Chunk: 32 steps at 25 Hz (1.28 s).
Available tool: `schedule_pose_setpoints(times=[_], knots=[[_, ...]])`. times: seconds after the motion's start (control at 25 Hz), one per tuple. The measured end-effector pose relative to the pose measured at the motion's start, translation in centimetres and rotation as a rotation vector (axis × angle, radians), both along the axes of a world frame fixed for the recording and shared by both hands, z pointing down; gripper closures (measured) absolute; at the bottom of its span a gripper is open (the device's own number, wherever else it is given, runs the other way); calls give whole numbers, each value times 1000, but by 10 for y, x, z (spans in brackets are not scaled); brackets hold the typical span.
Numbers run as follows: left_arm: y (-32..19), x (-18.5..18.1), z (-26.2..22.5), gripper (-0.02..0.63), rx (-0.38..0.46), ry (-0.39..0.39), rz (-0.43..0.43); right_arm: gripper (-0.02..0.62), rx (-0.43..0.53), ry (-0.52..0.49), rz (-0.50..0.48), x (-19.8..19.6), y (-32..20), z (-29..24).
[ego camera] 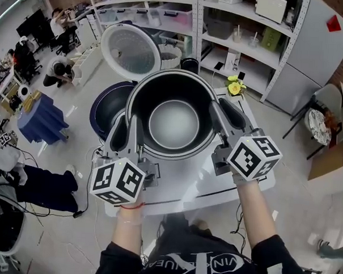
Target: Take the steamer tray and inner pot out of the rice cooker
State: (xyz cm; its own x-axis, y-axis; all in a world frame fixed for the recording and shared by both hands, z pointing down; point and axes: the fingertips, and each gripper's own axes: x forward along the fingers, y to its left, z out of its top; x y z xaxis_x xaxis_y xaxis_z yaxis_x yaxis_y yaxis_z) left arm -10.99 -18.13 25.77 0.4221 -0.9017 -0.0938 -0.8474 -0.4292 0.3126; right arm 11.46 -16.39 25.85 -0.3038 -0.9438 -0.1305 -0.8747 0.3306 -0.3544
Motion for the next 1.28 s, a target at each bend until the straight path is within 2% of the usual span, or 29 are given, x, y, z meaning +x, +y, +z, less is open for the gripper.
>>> schedule_pose_setpoints(times=[0.28, 0.48, 0.6, 0.8, 1.04, 1.28], knots=[[33, 18, 38, 488, -66, 3, 16, 503, -66, -17, 5, 18, 38, 36], [51, 22, 78, 491, -146, 32, 21, 503, -99, -26, -13, 22, 56, 65], [63, 22, 102, 491, -191, 23, 20, 503, -125, -41, -19, 23, 67, 86], [75, 24, 136, 491, -225, 18, 22, 503, -174, -45, -27, 25, 82, 122], [83, 26, 180, 491, -303, 5, 23, 503, -220, -47, -31, 27, 90, 158], [87, 30, 206, 491, -359, -7, 29, 503, -266, -55, -28, 31, 94, 185]])
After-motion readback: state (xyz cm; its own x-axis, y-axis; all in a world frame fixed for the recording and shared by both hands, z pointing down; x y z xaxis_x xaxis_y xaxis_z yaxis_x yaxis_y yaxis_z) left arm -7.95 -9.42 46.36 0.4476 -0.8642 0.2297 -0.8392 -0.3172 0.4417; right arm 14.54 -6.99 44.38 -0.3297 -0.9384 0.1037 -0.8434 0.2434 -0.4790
